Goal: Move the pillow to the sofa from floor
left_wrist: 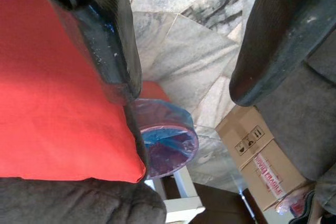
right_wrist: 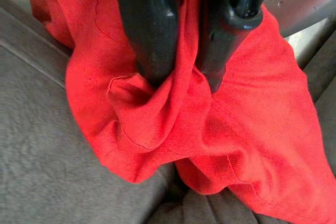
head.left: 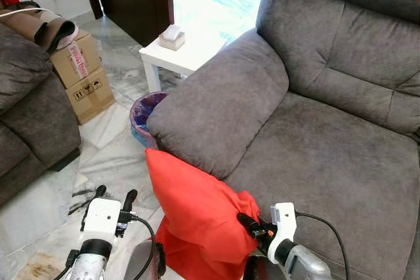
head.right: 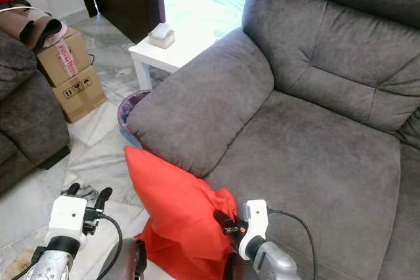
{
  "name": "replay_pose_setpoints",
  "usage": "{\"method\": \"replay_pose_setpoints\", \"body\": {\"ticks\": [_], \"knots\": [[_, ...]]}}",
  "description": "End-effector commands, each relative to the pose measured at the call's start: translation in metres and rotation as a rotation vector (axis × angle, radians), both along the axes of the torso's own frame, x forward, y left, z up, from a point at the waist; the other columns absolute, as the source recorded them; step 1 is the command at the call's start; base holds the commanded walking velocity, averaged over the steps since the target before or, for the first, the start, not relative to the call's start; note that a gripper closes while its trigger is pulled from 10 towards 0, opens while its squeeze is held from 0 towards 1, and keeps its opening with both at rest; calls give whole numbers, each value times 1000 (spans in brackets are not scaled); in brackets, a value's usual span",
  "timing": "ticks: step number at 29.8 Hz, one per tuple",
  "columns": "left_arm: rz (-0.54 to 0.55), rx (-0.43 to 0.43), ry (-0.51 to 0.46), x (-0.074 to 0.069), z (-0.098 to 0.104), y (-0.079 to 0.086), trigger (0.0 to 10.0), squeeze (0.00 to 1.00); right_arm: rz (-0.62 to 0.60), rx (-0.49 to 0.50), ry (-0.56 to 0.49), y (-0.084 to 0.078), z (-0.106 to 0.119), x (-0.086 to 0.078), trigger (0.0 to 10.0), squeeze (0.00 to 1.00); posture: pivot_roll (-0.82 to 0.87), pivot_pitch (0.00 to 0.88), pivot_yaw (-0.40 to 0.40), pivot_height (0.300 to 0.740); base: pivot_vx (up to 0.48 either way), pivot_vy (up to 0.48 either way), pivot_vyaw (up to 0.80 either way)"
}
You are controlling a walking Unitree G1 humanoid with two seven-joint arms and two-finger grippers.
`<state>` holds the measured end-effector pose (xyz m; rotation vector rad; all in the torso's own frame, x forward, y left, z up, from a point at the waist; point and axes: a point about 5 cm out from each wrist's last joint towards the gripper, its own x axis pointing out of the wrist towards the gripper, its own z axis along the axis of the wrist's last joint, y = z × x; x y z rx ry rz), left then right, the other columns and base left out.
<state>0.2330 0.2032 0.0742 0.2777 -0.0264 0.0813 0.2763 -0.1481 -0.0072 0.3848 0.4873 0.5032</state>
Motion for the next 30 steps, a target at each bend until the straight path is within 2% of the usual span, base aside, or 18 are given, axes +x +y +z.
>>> {"method": "replay_pose_setpoints", "body": {"ticks": [1, 14, 15, 25, 30], "knots": [[-2, -19, 52, -3, -10, -1, 10000, 0, -36, -12, 33, -9, -8, -9, 0, 0, 108, 191, -37, 589, 0, 0, 0], [-16, -27, 44, 9, -8, 0, 10000, 0, -89, -12, 11, -12, -7, -8, 0, 0, 86, 161, -15, 589, 0, 0, 0], [-54, -30, 48, 17, -9, -8, 10000, 0, -49, -75, -10, -10, -8, -11, 0, 0, 50, 140, -2, 589, 0, 0, 0], [-78, -42, 35, 28, -8, -13, 10000, 0, -83, -102, -3, -17, -13, -19, 0, 0, 34, 112, -4, 589, 0, 0, 0], [-77, -42, 33, 29, -9, -13, 10000, 0, -89, -116, -11, -16, -12, -17, 0, 0, 36, 102, -5, 589, 0, 0, 0]]}}
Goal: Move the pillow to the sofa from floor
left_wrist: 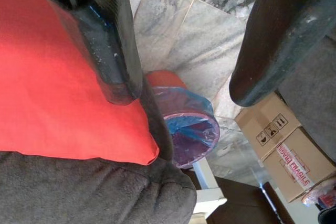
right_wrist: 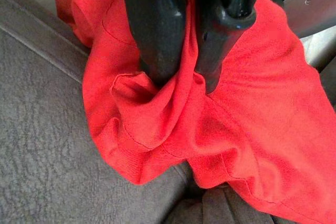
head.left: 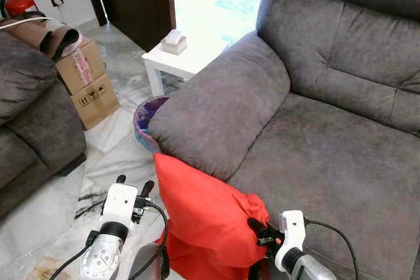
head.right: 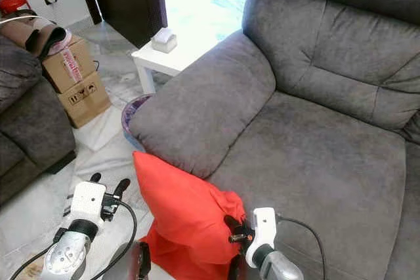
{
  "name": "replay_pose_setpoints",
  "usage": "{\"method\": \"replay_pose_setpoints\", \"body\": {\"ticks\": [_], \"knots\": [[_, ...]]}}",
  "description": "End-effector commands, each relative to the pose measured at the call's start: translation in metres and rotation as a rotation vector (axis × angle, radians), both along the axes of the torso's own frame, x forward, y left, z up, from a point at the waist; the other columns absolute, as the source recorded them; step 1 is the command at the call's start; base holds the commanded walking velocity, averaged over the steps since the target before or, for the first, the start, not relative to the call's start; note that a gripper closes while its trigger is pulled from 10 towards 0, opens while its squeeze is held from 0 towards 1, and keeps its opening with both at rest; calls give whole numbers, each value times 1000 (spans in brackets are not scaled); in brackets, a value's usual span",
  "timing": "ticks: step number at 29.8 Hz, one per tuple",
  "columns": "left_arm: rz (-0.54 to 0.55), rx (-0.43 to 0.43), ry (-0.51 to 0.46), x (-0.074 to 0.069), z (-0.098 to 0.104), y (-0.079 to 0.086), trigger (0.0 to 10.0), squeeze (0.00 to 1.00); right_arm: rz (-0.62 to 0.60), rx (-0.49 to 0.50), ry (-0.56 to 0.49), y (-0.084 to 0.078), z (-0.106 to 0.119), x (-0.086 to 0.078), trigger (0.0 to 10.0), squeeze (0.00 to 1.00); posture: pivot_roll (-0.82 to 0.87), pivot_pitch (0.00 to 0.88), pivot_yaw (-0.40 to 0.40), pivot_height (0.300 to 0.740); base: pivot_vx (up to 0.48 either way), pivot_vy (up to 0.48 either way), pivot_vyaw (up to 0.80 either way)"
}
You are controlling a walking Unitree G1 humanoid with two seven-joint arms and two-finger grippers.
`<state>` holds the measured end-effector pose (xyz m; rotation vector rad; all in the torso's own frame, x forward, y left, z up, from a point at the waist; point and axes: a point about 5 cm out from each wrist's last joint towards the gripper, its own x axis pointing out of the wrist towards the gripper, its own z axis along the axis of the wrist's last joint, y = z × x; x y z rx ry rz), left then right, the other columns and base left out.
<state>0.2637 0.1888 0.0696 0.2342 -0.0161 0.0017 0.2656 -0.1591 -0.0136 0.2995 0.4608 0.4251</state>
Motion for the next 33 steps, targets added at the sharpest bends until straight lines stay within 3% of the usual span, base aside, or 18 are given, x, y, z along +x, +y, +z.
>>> {"method": "replay_pose_setpoints", "body": {"ticks": [1, 2, 3, 10, 26, 33], "knots": [[0, 2, 14, -2, -4, 2, 10000, 0, -28, -21, 24, -5, -6, -7, 0, 0, 36, 102, -5, 589, 0, 0, 0], [0, 2, 13, -2, -4, 2, 10000, 0, -35, -37, 27, -5, -6, -6, 0, 0, 36, 102, -5, 589, 0, 0, 0], [-2, 1, 15, -3, -5, 2, 10000, 0, -23, -42, 19, -4, -5, -6, 10000, 0, 32, 93, -5, 589, 0, 0, 0], [-24, -4, 14, -1, -5, -1, 10000, 0, -74, 30, -57, -7, 6, 1, 10000, 0, 28, 87, -3, 619, 0, 0, 0], [-32, -12, 4, 0, -5, -1, 10000, 0, 59, 86, -147, -6, 23, 2, 10000, 0, 31, 103, -3, 724, 0, 0, 0], [-162, -27, 54, -3, -7, -10, 10000, 0, 155, 88, -168, -2, 30, 2, 10000, 0, 33, 103, -1, 740, 0, 0, 0]]}}
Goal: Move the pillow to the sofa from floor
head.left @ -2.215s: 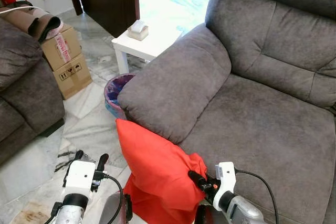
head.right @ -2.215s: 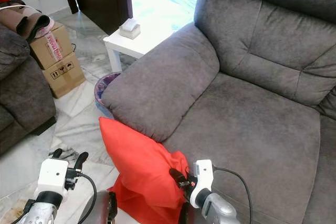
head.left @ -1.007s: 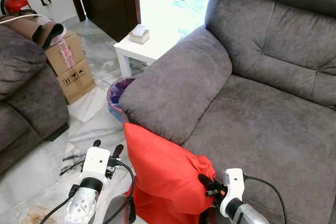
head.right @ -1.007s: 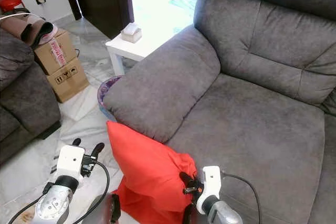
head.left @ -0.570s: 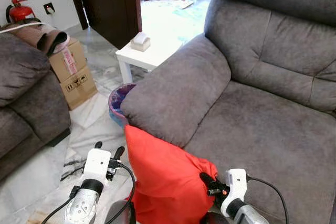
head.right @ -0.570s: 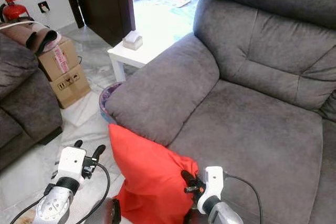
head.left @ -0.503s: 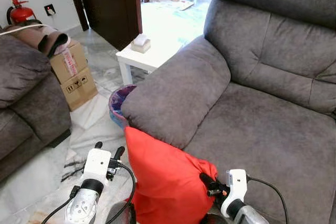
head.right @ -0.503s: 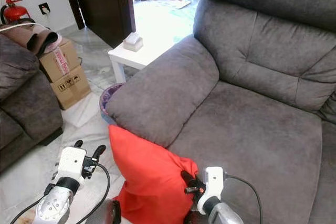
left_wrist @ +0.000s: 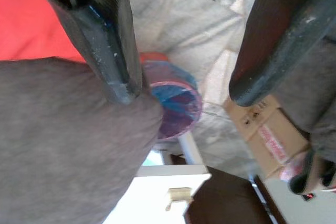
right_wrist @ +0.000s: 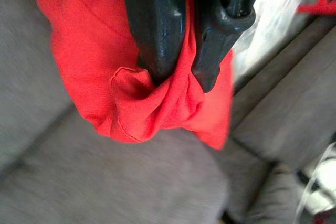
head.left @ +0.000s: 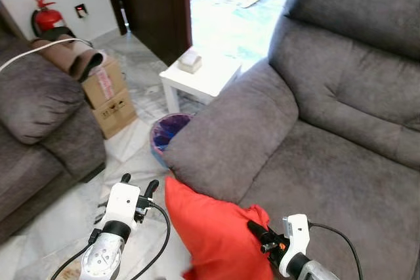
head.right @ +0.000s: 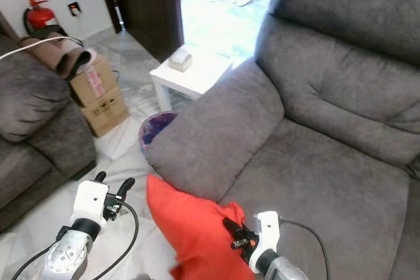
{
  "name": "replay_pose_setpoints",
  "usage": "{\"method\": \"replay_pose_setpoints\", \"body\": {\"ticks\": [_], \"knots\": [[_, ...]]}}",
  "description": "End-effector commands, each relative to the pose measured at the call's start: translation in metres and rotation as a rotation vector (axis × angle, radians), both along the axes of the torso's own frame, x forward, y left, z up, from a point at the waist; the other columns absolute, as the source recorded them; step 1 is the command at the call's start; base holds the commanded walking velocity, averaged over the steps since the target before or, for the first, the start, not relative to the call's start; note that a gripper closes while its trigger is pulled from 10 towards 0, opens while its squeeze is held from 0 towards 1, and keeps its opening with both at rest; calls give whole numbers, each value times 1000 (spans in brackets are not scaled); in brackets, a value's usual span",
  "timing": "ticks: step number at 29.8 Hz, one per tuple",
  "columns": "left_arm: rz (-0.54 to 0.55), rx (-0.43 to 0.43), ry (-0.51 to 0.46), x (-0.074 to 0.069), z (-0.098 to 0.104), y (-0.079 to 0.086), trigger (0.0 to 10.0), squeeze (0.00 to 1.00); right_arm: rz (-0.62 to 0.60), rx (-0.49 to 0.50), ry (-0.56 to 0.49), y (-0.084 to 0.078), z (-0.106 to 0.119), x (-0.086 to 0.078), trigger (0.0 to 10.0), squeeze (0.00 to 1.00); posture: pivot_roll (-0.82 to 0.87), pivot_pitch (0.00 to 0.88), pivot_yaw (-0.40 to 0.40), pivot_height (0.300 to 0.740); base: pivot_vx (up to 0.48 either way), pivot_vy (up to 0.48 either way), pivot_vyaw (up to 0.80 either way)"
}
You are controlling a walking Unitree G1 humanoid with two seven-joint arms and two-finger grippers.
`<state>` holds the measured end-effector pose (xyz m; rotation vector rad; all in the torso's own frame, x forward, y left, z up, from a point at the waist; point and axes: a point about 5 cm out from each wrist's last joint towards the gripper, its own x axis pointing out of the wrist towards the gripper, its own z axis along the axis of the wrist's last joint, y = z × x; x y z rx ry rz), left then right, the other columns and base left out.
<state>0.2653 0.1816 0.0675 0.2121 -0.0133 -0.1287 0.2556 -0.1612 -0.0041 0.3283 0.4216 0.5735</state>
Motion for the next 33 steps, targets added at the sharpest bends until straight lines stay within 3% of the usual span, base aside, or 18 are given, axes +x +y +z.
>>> {"method": "replay_pose_setpoints", "body": {"ticks": [1, 4, 6, 7, 9, 10, 11, 12, 20, 22, 33], "knots": [[-115, 18, 77, -8, -8, -5, 10000, 0, 64, 17, -122, 1, 22, 10, 10000, 0, 32, 104, 0, 740, 0, 0, 0], [-285, 97, 169, -18, -17, -9, 10000, 0, 157, 9, -121, 1, 25, 6, 10000, 0, 37, 103, 1, 740, 0, 0, 0], [-433, 211, 305, -33, -29, 4, 10000, 0, 284, -30, -128, -3, 32, 0, 10000, 0, 41, 104, 4, 740, 0, 0, 0], [-433, 211, 305, -33, -29, 4, 10000, 0, 284, -30, -128, -3, 32, 0, 10000, 0, 41, 104, 4, 740, 0, 0, 0], [-503, 304, 373, -40, -34, 17, 10000, 0, 370, -63, -140, -7, 36, -3, 10000, 0, 42, 105, 5, 740, 0, 0, 0], [-566, 398, 415, -45, -36, 25, 10000, 0, 445, -71, -140, -10, 41, -7, 10000, 0, 44, 105, 4, 740, 0, 0, 0], [-566, 398, 415, -45, -36, 25, 10000, 0, 445, -71, -140, -10, 41, -7, 10000, 0, 44, 105, 4, 740, 0, 0, 0], [-610, 465, 442, -47, -38, 30, 10000, 0, 494, -78, -136, -11, 44, -9, 10000, 0, 45, 104, 4, 740, 0, 0, 0], [-728, 493, 441, -42, -20, 30, 10000, 0, 666, -224, -68, -17, 38, -20, 10000, 0, 49, 99, 4, 740, 0, 0, 0], [-794, 558, 475, -46, -21, 31, 10000, 0, 720, -245, -43, -14, 36, -25, 10000, 0, 52, 97, 6, 740, 0, 0, 0], [-903, 671, 510, -54, -26, 35, 10000, 0, 802, -225, -79, -10, 49, -30, 10000, 0, 56, 92, 12, 740, 0, 0, 0]]}}
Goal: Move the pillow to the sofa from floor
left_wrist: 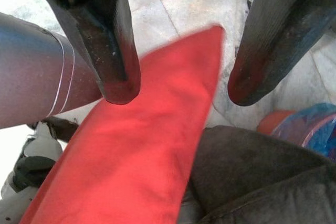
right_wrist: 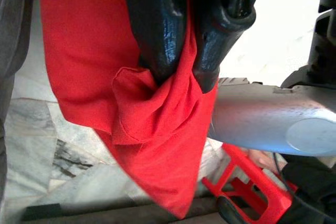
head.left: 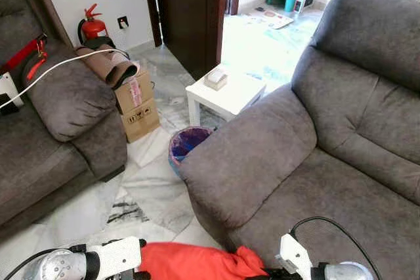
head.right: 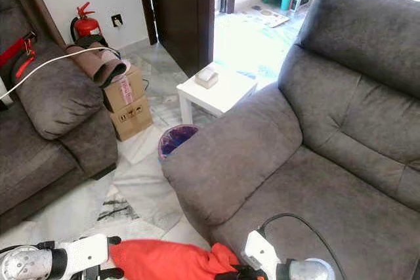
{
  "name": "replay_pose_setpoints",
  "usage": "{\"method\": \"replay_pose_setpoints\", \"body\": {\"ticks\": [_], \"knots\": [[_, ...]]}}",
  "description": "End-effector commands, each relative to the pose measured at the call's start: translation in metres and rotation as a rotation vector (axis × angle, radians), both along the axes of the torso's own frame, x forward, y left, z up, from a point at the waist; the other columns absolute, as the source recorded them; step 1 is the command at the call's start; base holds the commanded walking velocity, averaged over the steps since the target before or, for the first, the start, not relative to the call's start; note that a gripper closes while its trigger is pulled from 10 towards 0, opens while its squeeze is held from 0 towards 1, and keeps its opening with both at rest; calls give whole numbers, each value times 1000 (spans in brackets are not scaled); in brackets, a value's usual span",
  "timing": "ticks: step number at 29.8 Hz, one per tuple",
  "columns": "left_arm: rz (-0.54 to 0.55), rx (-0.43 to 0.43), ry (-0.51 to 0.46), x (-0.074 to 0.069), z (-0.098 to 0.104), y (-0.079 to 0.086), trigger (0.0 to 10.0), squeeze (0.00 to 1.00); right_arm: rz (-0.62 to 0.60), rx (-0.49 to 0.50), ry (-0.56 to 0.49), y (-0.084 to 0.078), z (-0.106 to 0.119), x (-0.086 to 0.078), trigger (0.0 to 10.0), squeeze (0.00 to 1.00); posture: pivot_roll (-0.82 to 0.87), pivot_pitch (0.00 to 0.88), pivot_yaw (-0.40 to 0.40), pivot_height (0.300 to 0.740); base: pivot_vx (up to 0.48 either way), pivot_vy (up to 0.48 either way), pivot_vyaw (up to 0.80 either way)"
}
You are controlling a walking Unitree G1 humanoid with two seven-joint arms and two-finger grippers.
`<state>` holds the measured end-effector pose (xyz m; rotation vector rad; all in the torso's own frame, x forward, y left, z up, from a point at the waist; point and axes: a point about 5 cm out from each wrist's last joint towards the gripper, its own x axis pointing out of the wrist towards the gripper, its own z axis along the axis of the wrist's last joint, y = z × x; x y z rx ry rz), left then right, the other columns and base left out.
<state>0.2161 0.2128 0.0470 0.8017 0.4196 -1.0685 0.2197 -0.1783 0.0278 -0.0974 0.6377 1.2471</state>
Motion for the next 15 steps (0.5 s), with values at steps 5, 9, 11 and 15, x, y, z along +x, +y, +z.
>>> {"method": "replay_pose_setpoints", "body": {"ticks": [5, 9, 11, 15], "knots": [[-86, 91, 41, -9, -16, 8, 10000, 1000, 76, 102, -101, 14, 30, 9, 10000, 0, 49, 91, 14, 740, 0, 0, 0], [-90, 98, 0, -3, -14, 7, 10000, 1000, 108, 111, -116, 16, 38, 8, 10000, 0, 45, 88, 15, 740, 0, 0, 0], [-99, 100, -8, -1, -15, 7, 10000, 1000, 115, 114, -118, 17, 40, 7, 10000, 0, 42, 88, 15, 740, 0, 0, 0], [-103, 93, -77, 8, -11, 6, 10000, 1000, 124, 125, -120, 18, 45, 5, 10000, 0, 38, 85, 13, 740, 0, 0, 0]]}}
